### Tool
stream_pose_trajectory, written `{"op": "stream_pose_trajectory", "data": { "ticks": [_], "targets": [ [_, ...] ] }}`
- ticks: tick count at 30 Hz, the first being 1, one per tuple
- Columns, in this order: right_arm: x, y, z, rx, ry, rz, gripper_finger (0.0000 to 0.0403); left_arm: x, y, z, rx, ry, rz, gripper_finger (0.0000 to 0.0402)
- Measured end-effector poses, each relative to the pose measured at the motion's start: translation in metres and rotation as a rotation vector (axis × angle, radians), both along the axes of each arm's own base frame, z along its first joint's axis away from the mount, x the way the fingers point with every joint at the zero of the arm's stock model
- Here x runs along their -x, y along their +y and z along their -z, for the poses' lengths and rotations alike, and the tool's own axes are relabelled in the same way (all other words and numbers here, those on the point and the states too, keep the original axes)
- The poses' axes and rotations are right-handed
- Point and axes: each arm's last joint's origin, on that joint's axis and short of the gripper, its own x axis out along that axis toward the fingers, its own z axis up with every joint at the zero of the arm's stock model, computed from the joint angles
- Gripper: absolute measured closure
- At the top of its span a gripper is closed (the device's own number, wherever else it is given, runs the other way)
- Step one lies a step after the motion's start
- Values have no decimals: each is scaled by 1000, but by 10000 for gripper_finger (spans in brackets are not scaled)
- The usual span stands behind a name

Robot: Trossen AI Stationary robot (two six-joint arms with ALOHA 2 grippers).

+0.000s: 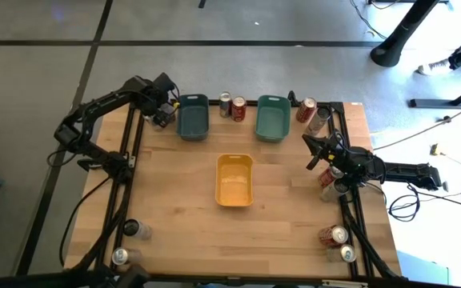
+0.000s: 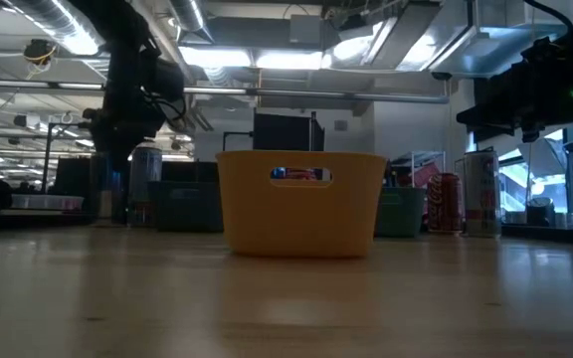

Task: Sort soda cans
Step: Put the top left blue soda can into the blue bin

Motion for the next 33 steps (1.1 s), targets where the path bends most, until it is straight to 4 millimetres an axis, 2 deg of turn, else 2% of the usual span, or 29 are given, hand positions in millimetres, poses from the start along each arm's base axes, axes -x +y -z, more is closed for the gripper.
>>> {"op": "stream_pose_trajectory", "data": {
  "ticks": [10,17,26,33],
  "targets": [
    [0,0,0,0,-3,0,388,4,2,5,77,-77,-22,94],
    [0,0,0,0,-4,0,388,7,-2,15,148,-111,-5,117],
    [0,0,-1,1,-10,0,388,6,-4,15,147,-98,9,177],
    [0,0,-1,13,-5,0,388,5,-13,7,129,-103,24,177]
  ]
}}
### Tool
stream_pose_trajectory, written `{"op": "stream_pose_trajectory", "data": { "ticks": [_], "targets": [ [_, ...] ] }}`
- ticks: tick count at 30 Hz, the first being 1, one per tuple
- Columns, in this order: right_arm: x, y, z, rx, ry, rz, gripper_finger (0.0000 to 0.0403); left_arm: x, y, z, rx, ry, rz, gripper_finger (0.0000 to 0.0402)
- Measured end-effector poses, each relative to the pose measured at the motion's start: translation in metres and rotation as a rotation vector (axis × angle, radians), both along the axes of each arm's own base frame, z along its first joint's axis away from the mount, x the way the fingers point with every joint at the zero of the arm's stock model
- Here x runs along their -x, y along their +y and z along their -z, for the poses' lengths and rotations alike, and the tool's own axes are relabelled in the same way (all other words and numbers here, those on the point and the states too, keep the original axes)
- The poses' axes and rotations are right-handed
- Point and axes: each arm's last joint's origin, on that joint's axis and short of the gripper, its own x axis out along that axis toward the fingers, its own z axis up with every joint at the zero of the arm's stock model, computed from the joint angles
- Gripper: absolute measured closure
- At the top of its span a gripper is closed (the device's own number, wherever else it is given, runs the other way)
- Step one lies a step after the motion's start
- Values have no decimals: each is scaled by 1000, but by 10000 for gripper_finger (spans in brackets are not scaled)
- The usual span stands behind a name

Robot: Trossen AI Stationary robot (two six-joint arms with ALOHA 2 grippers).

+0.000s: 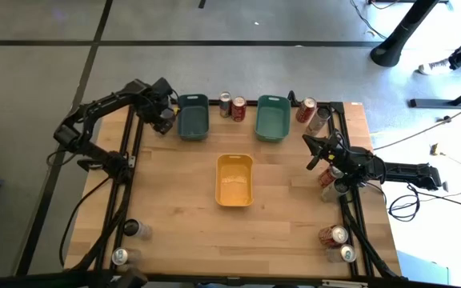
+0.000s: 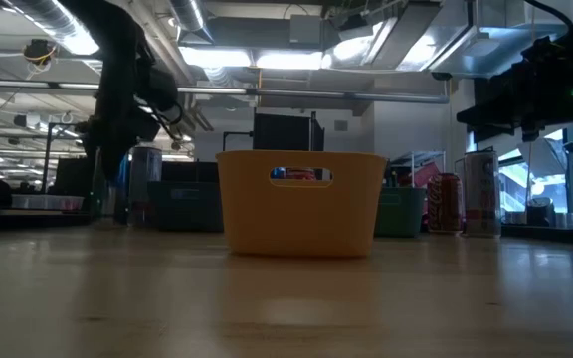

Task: Sort soda cans
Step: Put the top left blue soda can into the blue bin

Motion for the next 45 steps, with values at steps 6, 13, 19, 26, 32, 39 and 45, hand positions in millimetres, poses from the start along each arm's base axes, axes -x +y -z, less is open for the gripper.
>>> {"op": "stream_pose_trajectory", "data": {
  "ticks": [6,13,19,26,32,39,45],
  "targets": [
    [0,0,-1,13,3,1,388,-6,-16,-21,-9,-29,7,179],
    [0,0,-1,12,2,2,388,-21,-34,-61,-52,-82,62,176],
    [0,0,-1,13,2,3,388,-38,-37,-99,-171,-214,113,175],
    [0,0,-1,13,2,3,388,-55,-24,-117,-322,-377,137,174],
    [0,0,-1,13,1,3,388,-70,-8,-107,-313,-420,183,174],
    [1,-2,-1,29,7,68,388,-85,20,-100,-274,-330,261,174],
    [2,-2,-3,28,-7,99,388,-98,48,-105,-196,-202,272,174]
  ]
}}
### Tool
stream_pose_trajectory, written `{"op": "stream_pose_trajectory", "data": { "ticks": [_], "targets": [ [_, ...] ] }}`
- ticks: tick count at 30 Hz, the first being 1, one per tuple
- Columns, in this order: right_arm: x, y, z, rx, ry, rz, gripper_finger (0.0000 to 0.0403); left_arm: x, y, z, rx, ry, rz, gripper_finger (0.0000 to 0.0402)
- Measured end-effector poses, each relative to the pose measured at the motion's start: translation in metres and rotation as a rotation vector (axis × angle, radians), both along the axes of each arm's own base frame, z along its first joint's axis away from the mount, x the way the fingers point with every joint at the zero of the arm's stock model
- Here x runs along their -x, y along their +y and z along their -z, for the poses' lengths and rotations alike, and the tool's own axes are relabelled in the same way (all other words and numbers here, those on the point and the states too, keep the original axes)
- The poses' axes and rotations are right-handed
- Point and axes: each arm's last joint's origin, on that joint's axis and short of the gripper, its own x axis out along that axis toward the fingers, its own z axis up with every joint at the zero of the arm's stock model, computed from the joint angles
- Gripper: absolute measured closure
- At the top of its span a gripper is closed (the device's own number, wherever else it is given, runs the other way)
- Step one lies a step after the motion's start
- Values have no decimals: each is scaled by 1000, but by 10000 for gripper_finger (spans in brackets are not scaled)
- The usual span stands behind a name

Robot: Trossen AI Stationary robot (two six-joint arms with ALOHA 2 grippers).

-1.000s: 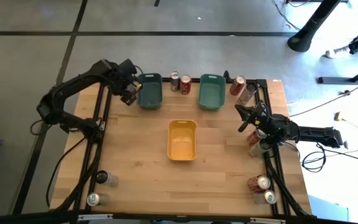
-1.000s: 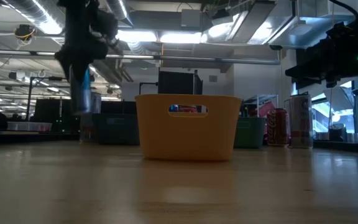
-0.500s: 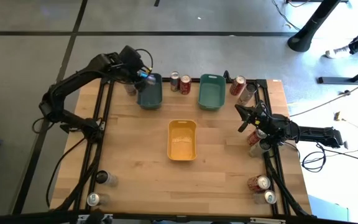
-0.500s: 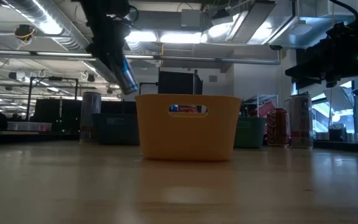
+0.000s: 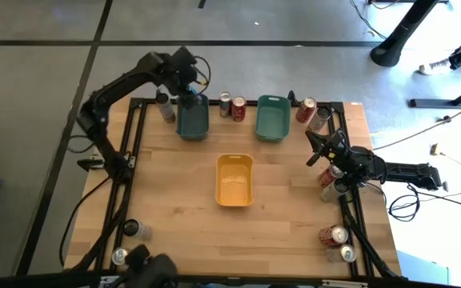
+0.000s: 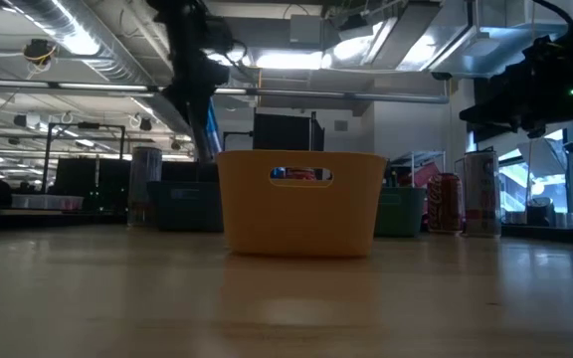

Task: Sort soda cans
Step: Put the top left blue soda can into the blue bin

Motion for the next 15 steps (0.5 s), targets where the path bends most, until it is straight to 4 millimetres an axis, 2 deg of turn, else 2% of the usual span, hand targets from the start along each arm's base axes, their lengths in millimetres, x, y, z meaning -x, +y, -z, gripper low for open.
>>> {"op": "stream_pose_trajectory", "data": {
  "ticks": [6,15],
  "targets": [
    [0,0,0,0,3,0,388,-11,18,25,63,96,26,174],
    [0,0,2,-1,19,0,388,-17,31,56,121,152,17,174]
  ]
}}
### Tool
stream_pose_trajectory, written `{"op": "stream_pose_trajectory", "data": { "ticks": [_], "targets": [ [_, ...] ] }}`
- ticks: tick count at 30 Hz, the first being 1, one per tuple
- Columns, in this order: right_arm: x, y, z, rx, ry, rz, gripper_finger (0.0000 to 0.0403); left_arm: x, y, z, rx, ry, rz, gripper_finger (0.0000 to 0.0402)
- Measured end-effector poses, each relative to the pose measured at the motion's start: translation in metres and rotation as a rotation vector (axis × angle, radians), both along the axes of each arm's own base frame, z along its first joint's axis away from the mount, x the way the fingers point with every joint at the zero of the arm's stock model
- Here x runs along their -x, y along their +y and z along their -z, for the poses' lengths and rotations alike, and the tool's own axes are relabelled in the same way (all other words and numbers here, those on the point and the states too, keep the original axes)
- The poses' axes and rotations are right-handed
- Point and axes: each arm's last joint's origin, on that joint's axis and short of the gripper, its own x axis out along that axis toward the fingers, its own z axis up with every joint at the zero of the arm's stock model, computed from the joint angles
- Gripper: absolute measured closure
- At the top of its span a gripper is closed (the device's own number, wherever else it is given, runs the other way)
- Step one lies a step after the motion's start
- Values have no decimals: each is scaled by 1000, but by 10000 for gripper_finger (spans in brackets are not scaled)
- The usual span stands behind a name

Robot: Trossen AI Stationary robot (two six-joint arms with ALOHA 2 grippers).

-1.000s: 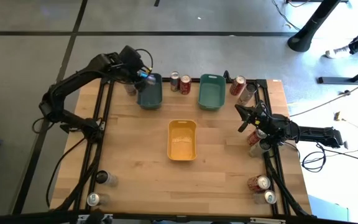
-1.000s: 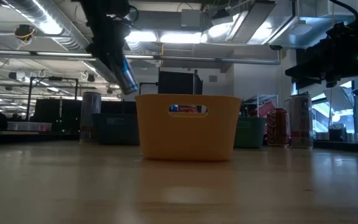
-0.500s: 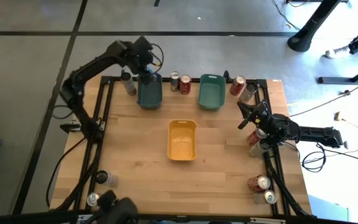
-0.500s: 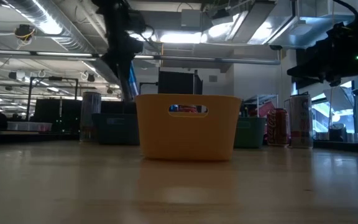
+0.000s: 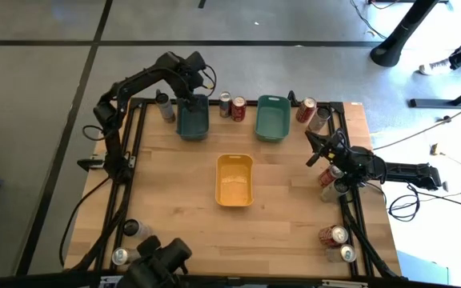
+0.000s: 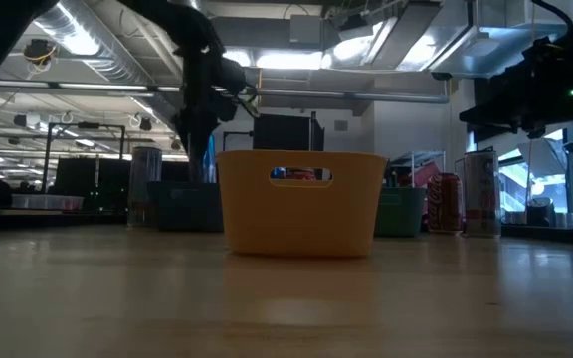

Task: Sort soda cans
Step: Put the top left blue soda can into the blue bin

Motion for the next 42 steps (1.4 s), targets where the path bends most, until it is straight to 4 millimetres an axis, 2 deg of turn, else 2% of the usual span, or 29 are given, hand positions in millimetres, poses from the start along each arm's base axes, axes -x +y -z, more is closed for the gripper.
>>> {"op": "stream_pose_trajectory", "data": {
  "ticks": [13,25,31,35,39,42],
  "targets": [
    [0,0,1,-1,8,3,388,18,13,32,22,32,-32,174],
    [0,0,0,-1,4,3,388,33,21,48,36,44,-78,165],
    [0,0,0,-1,4,4,388,34,23,48,26,35,-87,123],
    [0,0,0,-1,4,3,388,34,22,45,20,31,-85,110],
    [0,0,0,-1,4,3,388,34,22,35,8,27,-85,108],
    [0,0,0,-1,4,3,388,32,25,21,-21,6,-82,108]
  ]
}}
